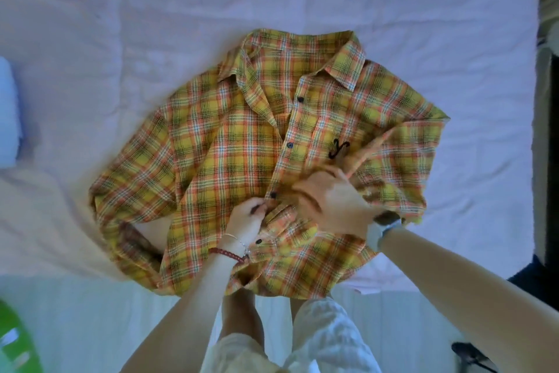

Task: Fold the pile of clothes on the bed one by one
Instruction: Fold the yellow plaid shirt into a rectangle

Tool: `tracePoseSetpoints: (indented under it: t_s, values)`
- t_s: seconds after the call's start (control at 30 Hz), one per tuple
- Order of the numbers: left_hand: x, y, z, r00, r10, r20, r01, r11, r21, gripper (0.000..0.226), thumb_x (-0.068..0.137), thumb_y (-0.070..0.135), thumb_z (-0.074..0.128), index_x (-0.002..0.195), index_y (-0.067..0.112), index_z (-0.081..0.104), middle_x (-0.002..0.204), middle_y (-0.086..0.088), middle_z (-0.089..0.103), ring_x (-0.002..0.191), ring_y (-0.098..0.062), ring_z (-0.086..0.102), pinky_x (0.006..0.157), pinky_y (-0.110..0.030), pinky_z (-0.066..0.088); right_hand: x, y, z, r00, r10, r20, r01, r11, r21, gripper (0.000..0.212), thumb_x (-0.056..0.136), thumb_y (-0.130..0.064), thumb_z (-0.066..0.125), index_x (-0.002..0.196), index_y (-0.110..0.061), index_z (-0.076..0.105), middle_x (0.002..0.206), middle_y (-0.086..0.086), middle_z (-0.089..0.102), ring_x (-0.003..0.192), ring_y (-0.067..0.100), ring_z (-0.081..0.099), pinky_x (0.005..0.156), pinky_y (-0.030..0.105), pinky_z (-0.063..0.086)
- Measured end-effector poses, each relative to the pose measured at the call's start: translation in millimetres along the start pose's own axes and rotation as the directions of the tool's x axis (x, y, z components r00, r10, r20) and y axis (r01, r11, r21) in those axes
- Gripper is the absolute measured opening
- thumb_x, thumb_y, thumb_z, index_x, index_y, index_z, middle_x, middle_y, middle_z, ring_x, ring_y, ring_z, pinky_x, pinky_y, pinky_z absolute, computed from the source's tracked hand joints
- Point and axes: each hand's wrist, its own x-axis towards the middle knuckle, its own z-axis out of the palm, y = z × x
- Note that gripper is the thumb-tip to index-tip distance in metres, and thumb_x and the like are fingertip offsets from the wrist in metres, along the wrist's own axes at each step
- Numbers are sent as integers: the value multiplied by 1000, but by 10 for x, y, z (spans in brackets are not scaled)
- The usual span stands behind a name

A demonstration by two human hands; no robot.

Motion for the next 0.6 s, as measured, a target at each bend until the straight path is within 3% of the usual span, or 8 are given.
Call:
tracePoseSetpoints:
  t_s: [0.07,0.17,0.27,0.37,0.43,0.5,0.53,0.6]
  values:
    - [-2,-11,-71,999,-46,-6,45,996,-73,20,97,8,41,97,-2,59,68,-4,49,66,-24,49,58,-22,43,-220,-3,160,996,-59,66,67,989,-133,37,86,-35,41,105,-17,68,93,-3,68,93,18,64,100,61,36]
    - [-10,9,-129,1000,9,23,-11,995,100,32,100,21,38,121,-2,48,64,-2,38,53,-14,38,41,-10,37,-344,14,296,994,-61,95,79,975,-206,43,84,-38,43,116,-18,63,109,-3,67,109,18,60,102,65,28]
    - [-37,8,-204,989,21,144,-57,965,255,52,94,42,45,135,12,36,95,-2,55,77,-20,58,69,-28,55,-305,9,303,999,17,29,-8,957,-288,41,79,-26,66,118,-14,62,112,2,66,113,25,59,99,66,26]
    - [-132,-64,-236,985,32,171,-106,890,443,75,85,51,56,145,21,20,123,1,44,96,-20,57,78,-32,51,-256,-24,250,993,114,-37,-120,951,-285,54,68,-16,77,119,-10,62,119,9,63,118,30,56,99,66,26]
    - [-232,-138,-207,967,225,118,-249,755,607,85,81,51,62,147,25,16,143,-3,31,118,-26,48,89,-37,49,-278,-52,240,982,164,-98,-185,945,-271,55,69,-11,75,122,-9,59,125,13,59,122,32,51,102,65,23]
    - [-289,-218,-132,900,424,101,-358,587,726,80,80,47,66,145,23,27,148,-5,29,131,-30,36,98,-47,43,-338,-76,252,971,201,-132,-229,939,-256,58,70,-9,73,125,-9,57,130,15,55,125,33,48,103,65,21]
    - [-299,-219,-98,896,430,109,-355,550,756,75,81,45,65,144,21,31,147,-4,32,132,-30,34,100,-49,41,-374,-92,265,968,211,-133,-239,937,-254,58,71,-9,73,127,-10,55,131,15,54,126,33,47,102,65,22]
    - [-262,-175,-46,951,285,120,-266,556,788,67,87,44,57,144,22,28,141,-2,37,130,-26,33,104,-44,36,-464,-116,297,966,232,-117,-255,934,-250,59,72,-11,72,129,-12,52,133,14,53,126,33,47,101,65,23]
